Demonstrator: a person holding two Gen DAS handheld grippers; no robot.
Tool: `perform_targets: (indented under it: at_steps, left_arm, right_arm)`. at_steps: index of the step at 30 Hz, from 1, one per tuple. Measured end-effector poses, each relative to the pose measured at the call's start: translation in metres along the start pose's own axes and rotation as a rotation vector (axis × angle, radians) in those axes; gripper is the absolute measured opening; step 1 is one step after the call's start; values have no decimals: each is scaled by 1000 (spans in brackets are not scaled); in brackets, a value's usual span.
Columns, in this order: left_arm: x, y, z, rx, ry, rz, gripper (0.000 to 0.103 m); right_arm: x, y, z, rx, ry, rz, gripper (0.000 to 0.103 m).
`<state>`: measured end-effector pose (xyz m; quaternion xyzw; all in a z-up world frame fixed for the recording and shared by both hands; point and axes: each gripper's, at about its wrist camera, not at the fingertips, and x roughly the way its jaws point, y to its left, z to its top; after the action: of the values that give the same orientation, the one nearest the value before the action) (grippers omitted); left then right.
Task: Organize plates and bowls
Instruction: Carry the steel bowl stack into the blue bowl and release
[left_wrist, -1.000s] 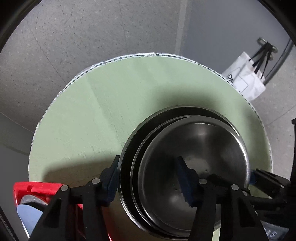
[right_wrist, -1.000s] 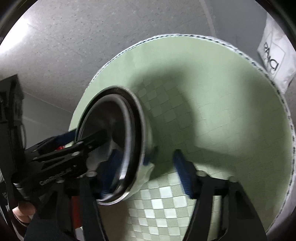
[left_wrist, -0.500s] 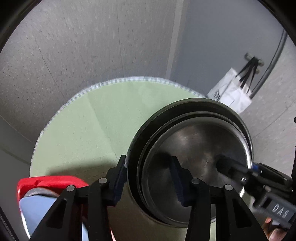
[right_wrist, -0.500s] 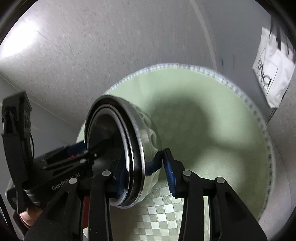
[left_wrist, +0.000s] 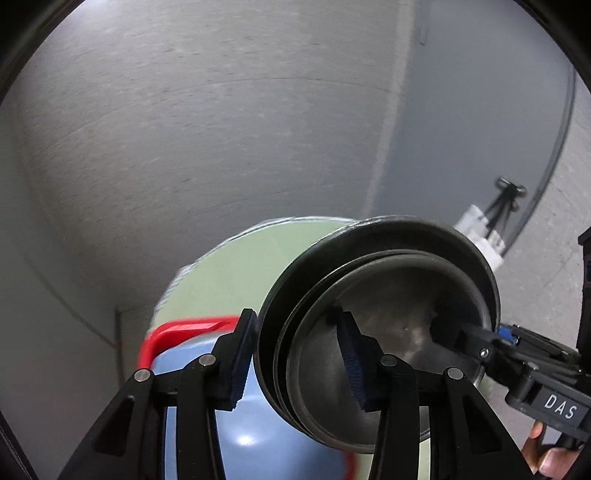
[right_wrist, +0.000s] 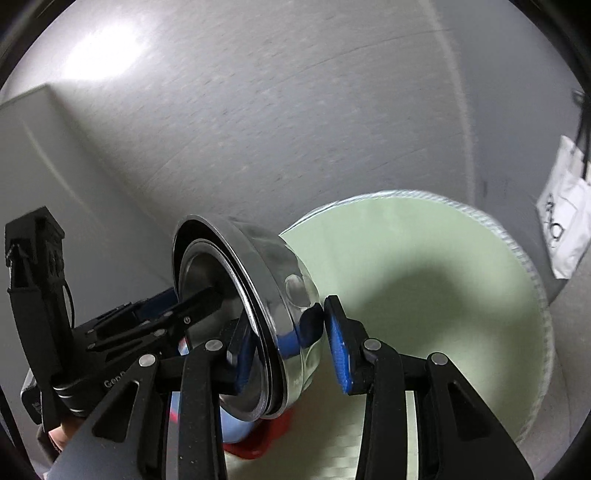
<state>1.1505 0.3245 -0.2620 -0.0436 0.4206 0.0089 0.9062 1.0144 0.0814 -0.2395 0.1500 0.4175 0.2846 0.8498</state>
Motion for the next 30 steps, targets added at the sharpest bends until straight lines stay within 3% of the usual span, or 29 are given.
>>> perform_targets:
  at_steps: [6, 13, 15, 17, 20, 26, 28, 30]
  left_arm:
    - [-14, 61, -46, -76, 59, 44, 41]
    - [-1, 96, -70, -110, 117, 45, 40]
    - [2, 102, -72, -106, 117, 48, 37]
    - [5, 107, -70, -106, 126, -16, 24]
    - [9, 100, -69, -75, 121, -2, 24]
    - [14, 100, -75, -90, 126, -4, 26]
    - [8, 100, -79, -86, 121, 18, 27]
    - [4, 95, -85, -99, 105, 10, 29]
  right_arm:
    - [45, 34, -36, -13, 121, 55, 36]
    - [84, 56, -64, -86, 184, -27, 36]
    - [91, 58, -68, -103, 185, -53, 36]
    - [96, 62, -70, -126, 174, -69, 37]
    - [103, 68, -72, -161, 167, -115, 43]
    - [99, 66, -80, -199, 144, -166, 45]
    - [92, 63, -84, -190, 129, -170, 51]
    - [85, 63, -88, -174, 109, -173, 65]
